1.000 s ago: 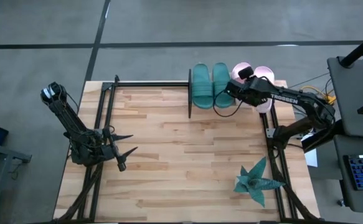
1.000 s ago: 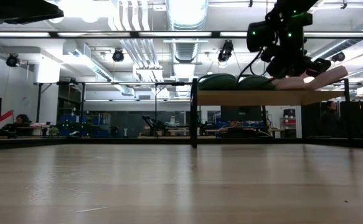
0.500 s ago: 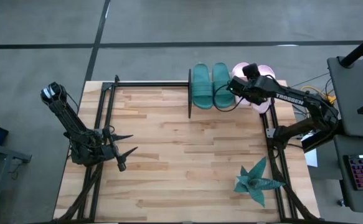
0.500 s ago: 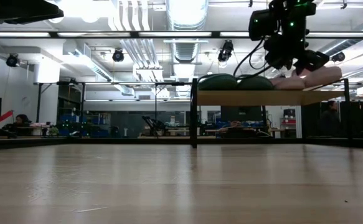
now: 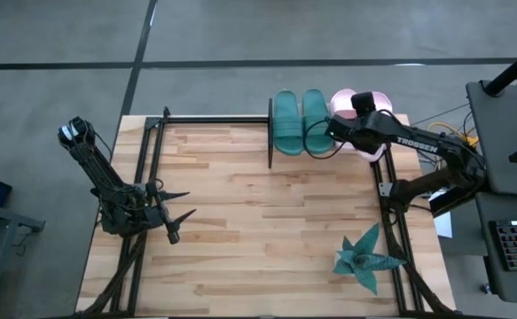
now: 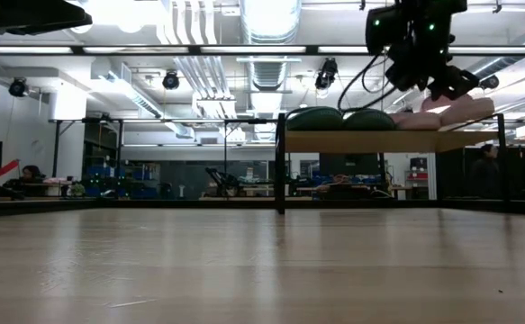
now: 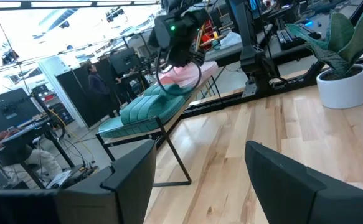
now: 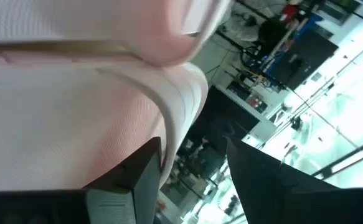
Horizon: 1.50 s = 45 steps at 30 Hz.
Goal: Pick and place slides into the shelf
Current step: Put the pink slipper on the shelf
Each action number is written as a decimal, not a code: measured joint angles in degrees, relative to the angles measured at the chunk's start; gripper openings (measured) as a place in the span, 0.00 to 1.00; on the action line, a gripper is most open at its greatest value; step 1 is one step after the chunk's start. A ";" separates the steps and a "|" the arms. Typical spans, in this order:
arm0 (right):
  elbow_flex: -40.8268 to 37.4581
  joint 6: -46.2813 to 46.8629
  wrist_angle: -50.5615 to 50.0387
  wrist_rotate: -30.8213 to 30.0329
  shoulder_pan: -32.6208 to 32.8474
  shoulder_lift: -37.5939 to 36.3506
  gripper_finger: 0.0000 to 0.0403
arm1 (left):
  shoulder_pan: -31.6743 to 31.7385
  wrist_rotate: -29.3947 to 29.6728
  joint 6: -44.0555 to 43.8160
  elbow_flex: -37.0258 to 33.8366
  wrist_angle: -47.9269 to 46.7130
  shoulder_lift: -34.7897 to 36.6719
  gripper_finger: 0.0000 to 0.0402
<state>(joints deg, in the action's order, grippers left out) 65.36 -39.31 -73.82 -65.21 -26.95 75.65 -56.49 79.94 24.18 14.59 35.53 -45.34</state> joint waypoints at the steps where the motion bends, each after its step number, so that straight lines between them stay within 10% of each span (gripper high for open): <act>1: 0.00 1.24 0.00 0.00 0.61 -0.67 0.43 | 0.00 0.00 0.00 0.00 0.00 -0.02 0.57; 23: 0.00 16.67 -4.35 20.36 2.57 -18.18 0.43 | 0.02 0.01 0.04 0.01 0.00 -0.02 0.57; 45: -3.58 2.67 4.02 18.06 -3.75 -13.48 0.39 | 0.01 0.01 0.17 0.00 -0.04 -0.04 0.57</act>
<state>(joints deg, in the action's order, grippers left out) 61.78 -36.63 -69.81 -47.15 -30.70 62.17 -56.48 79.96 24.35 14.59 35.48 -45.39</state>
